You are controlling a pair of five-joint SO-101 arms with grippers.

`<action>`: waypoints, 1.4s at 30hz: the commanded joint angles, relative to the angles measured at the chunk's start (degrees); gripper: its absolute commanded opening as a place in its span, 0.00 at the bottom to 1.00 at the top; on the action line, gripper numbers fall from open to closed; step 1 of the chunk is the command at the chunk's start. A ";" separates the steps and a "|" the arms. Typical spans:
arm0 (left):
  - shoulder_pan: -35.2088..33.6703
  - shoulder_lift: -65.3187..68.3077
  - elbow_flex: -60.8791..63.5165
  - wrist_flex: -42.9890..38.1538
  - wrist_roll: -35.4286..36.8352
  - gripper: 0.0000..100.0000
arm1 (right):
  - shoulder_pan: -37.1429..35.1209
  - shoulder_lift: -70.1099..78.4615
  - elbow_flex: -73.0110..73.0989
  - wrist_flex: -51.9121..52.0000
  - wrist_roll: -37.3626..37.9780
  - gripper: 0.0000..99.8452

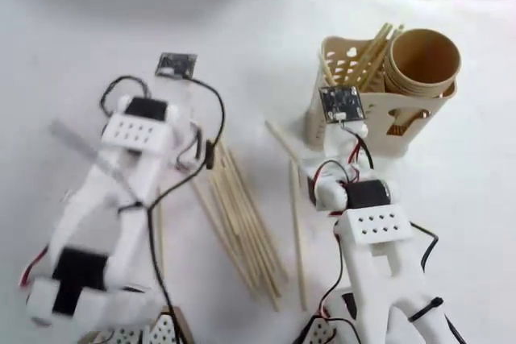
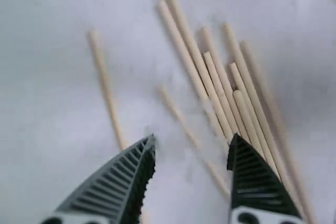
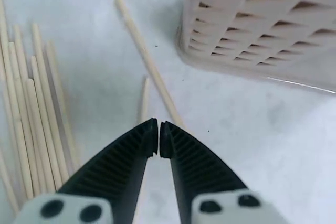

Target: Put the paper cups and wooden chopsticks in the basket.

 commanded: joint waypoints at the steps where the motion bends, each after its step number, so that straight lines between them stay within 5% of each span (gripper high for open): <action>1: 0.31 9.10 -8.62 0.00 2.29 0.23 | 0.84 -0.75 -0.09 -0.75 -0.35 0.02; 17: 0.22 33.89 -27.87 6.59 4.04 0.17 | 2.07 -0.75 -0.09 -0.66 -0.35 0.02; 22: 0.22 35.03 -29.89 6.59 3.78 0.02 | 2.59 -0.75 -0.09 -0.75 -0.35 0.02; 42: -0.48 28.00 -31.47 10.99 -1.41 0.02 | 2.86 -1.19 -0.09 -0.75 -0.35 0.02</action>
